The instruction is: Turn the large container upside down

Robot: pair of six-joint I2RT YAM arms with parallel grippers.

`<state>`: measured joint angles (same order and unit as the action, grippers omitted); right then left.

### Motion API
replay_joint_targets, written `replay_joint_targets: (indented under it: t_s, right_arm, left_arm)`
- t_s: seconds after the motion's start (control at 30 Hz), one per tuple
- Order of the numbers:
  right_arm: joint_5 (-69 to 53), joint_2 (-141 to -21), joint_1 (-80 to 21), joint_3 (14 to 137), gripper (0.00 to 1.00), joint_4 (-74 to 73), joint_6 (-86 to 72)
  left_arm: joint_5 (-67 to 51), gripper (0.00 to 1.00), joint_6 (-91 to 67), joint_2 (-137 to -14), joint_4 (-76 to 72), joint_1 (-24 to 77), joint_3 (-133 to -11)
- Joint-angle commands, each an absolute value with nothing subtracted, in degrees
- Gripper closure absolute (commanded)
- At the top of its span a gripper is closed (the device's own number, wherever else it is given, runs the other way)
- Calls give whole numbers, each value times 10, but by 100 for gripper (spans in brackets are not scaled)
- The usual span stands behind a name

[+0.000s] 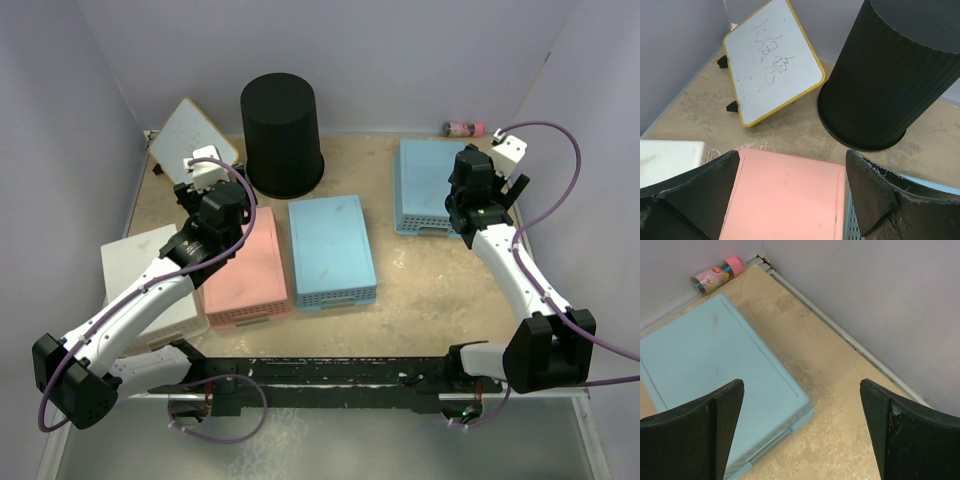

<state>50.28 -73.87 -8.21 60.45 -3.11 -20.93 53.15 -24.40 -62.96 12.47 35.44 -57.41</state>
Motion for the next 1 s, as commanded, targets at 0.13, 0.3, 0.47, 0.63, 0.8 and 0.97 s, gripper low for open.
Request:
replay_joint_targets:
  t_s: [0.13, 0.3, 0.47, 0.63, 0.8, 0.97]
  right_arm:
    - [522, -736, -81, 608, 0, -19, -221]
    - [521, -735, -81, 607, 0, -19, -222]
    - [517, -734, -81, 606, 0, -19, -224]
    - [519, -733, -81, 606, 0, -18, -222]
    - [519, -734, -81, 605, 0, -17, -222]
    - [519, -734, -81, 602, 0, -16, -223]
  left_arm:
    - [533, 16, -240, -616, 102, 358, -574]
    - [534, 16, -240, -616, 105, 358, -573]
    - [535, 16, -240, -621, 106, 358, -573]
    - [535, 16, -243, -624, 109, 358, -575]
    - [535, 16, -243, -624, 109, 358, -575]
    - [535, 16, -242, -622, 109, 358, -575]
